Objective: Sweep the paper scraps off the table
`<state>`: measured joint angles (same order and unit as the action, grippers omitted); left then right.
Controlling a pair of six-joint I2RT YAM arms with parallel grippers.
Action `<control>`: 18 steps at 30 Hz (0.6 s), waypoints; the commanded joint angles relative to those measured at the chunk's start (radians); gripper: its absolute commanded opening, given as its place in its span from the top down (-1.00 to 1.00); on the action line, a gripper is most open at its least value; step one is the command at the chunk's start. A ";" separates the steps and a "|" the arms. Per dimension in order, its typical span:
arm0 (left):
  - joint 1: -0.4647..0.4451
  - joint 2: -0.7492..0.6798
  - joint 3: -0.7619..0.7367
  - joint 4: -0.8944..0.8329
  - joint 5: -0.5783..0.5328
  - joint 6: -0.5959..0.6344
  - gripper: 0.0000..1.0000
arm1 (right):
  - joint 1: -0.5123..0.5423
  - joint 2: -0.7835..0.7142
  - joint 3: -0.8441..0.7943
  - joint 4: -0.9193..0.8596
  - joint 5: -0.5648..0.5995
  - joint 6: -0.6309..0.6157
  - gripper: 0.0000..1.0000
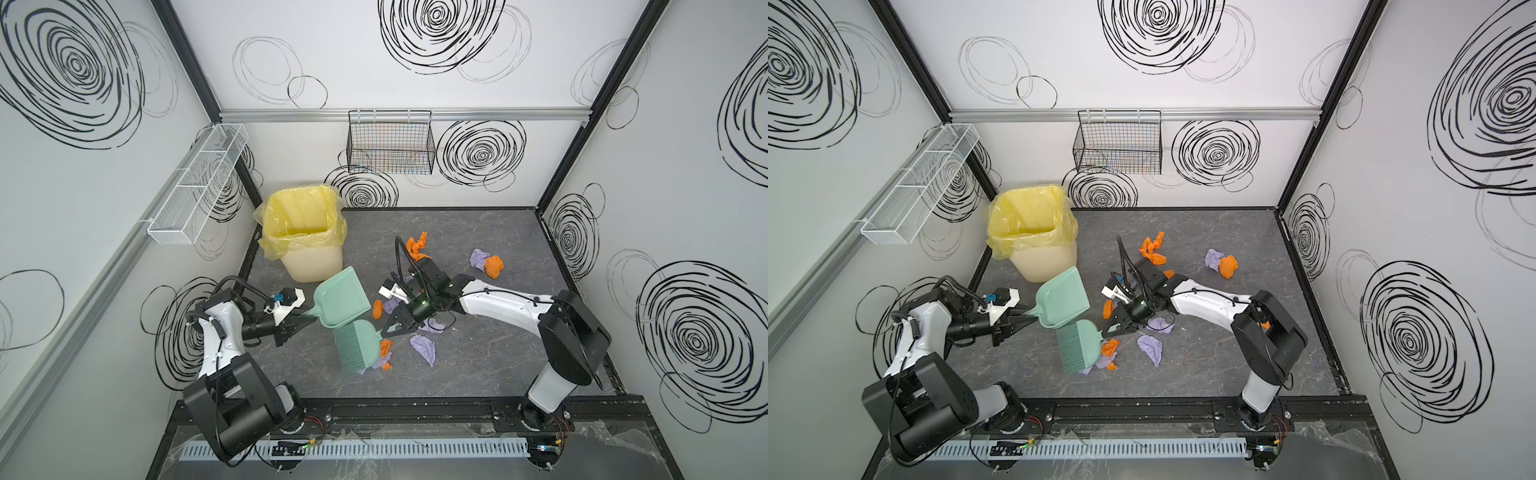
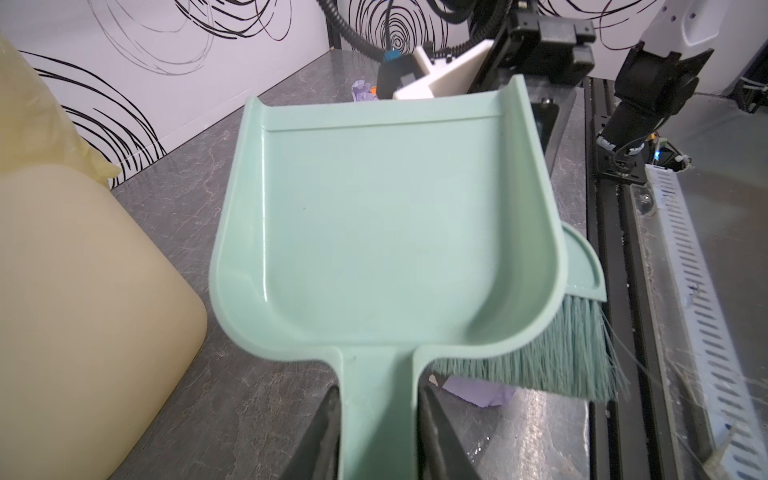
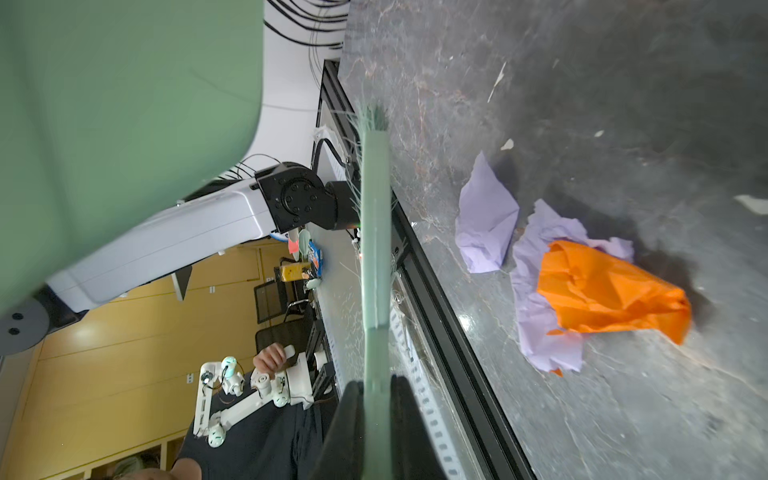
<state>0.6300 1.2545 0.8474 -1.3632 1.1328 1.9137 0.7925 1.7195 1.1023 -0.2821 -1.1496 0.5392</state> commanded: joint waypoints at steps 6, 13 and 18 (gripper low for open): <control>-0.003 -0.014 0.009 -0.040 0.016 0.023 1.00 | 0.013 0.117 0.115 -0.227 0.108 -0.177 1.00; 0.003 0.009 0.007 -0.040 0.013 0.040 1.00 | -0.032 0.176 0.189 -0.397 0.280 -0.280 1.00; 0.010 0.024 0.004 -0.039 0.008 0.054 1.00 | -0.078 0.181 0.267 -0.517 0.432 -0.336 1.00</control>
<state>0.6319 1.2652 0.8474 -1.3632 1.1320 1.9278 0.7406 1.8965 1.3209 -0.6674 -0.8848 0.2752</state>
